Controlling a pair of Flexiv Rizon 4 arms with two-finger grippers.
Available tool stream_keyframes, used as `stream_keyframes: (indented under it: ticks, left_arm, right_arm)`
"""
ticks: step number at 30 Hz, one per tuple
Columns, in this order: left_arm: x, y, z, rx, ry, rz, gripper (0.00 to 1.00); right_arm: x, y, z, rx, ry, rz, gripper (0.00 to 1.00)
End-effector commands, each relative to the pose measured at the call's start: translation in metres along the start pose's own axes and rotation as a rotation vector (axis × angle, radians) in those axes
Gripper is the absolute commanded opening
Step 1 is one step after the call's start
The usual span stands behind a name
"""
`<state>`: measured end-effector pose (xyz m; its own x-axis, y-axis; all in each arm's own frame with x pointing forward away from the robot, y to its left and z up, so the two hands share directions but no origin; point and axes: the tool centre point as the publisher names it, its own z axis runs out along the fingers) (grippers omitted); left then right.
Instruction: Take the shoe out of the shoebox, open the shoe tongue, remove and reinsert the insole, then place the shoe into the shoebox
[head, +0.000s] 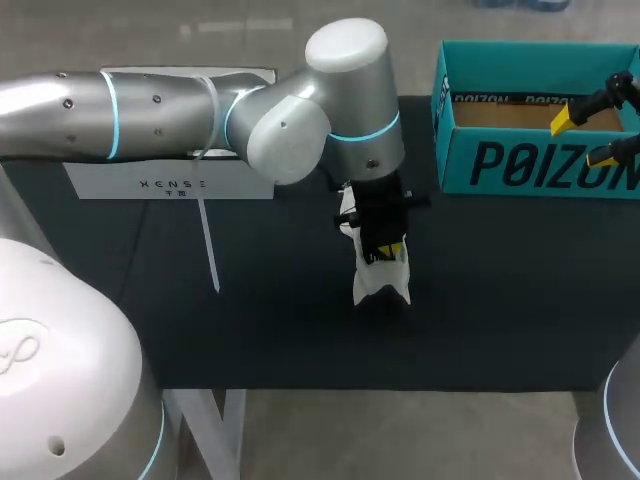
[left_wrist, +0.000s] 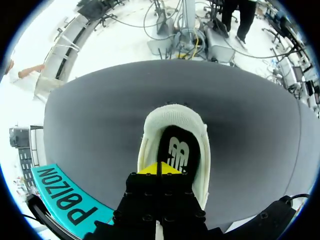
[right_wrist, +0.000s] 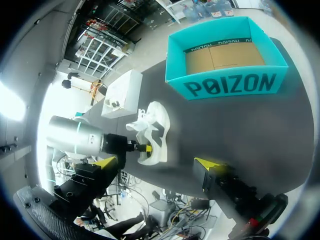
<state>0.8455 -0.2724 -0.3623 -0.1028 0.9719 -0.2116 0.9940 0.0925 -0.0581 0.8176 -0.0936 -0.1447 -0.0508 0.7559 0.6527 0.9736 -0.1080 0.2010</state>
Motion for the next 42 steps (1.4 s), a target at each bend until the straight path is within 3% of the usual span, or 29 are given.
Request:
stream_keyframes:
  ticks: [1,9,18,27,29,31,33,35,36,37,38,42]
  left_arm:
    - [0.005,0.013,-0.022,0.003,0.014,0.014,0.00]
    - [0.006,0.027,-0.028,-0.022,0.018,0.037,0.00]
    - [0.012,0.037,-0.013,-0.033,0.056,0.014,0.00]
    - [0.015,0.044,-0.014,-0.052,0.064,-0.010,0.00]
    - [0.016,0.046,-0.012,-0.043,0.080,-0.032,0.11]
    - [0.016,0.046,-0.012,-0.030,0.079,-0.046,0.08]
    - [0.015,0.046,-0.012,-0.025,0.081,-0.048,0.12]
    - [0.013,0.044,-0.013,-0.015,0.082,-0.042,0.33]
    - [0.013,0.043,-0.014,-0.013,0.084,-0.039,0.50]
    - [0.012,0.042,-0.015,-0.010,0.085,-0.037,0.84]
    - [0.012,0.041,-0.015,0.000,0.093,-0.034,1.00]
    - [0.013,0.036,-0.014,0.016,0.115,-0.032,1.00]
  right_arm:
    - [0.000,-0.001,0.000,-0.001,-0.003,0.002,1.00]
    - [0.000,-0.001,0.000,-0.001,-0.003,0.002,1.00]
    - [0.000,-0.001,0.000,-0.001,-0.003,0.002,1.00]
    - [0.000,-0.001,0.000,-0.001,-0.003,0.002,1.00]
    - [0.000,-0.001,0.000,-0.001,-0.003,0.002,1.00]
    - [0.000,-0.001,0.000,-0.001,-0.003,0.002,1.00]
    - [0.000,-0.001,0.000,-0.001,-0.003,0.002,1.00]
    - [0.000,-0.001,0.000,-0.001,-0.003,0.002,1.00]
    - [0.000,-0.001,0.000,-0.001,-0.003,0.002,1.00]
    - [0.000,-0.001,0.000,-0.001,-0.003,0.002,1.00]
    - [0.000,-0.001,0.000,-0.001,-0.003,0.002,1.00]
    - [0.000,-0.001,0.000,-0.001,-0.003,0.002,1.00]
